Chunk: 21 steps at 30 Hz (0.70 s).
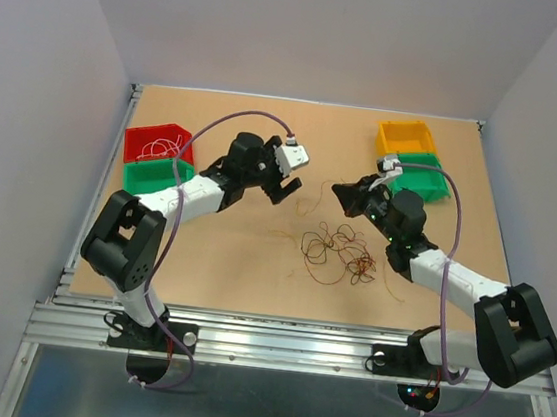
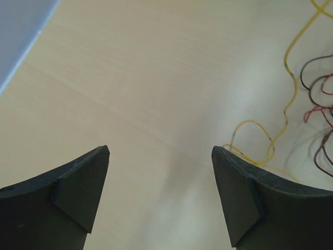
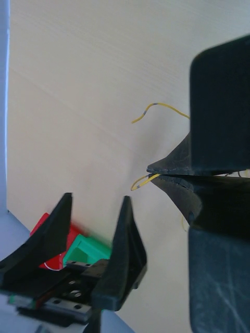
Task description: Untangle the cables
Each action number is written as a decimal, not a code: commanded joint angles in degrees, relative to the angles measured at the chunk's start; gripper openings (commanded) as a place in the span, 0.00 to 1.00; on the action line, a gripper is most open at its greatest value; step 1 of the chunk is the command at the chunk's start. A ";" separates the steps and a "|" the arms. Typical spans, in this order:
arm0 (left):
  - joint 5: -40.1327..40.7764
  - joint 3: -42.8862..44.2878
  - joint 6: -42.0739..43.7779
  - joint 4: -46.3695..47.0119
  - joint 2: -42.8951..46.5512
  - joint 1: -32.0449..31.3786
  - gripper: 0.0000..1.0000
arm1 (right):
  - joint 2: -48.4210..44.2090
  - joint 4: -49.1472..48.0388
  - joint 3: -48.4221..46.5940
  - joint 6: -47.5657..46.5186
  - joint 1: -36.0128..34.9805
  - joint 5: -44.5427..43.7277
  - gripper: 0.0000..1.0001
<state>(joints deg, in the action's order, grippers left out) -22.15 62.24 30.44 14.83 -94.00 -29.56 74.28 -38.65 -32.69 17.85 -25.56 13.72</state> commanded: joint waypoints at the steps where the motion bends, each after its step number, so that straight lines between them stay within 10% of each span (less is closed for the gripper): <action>1: -5.44 -4.93 -4.24 10.13 1.80 -1.02 0.93 | -0.80 -5.38 2.10 0.35 -0.19 1.14 0.01; 21: -10.54 5.61 -0.91 -0.76 -12.00 -2.43 0.99 | -2.82 -7.49 4.30 -0.09 -0.19 2.28 0.01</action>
<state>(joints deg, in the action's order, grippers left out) -29.76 65.30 28.16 16.01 -106.39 -31.53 73.38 -42.04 -29.89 18.17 -25.58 15.46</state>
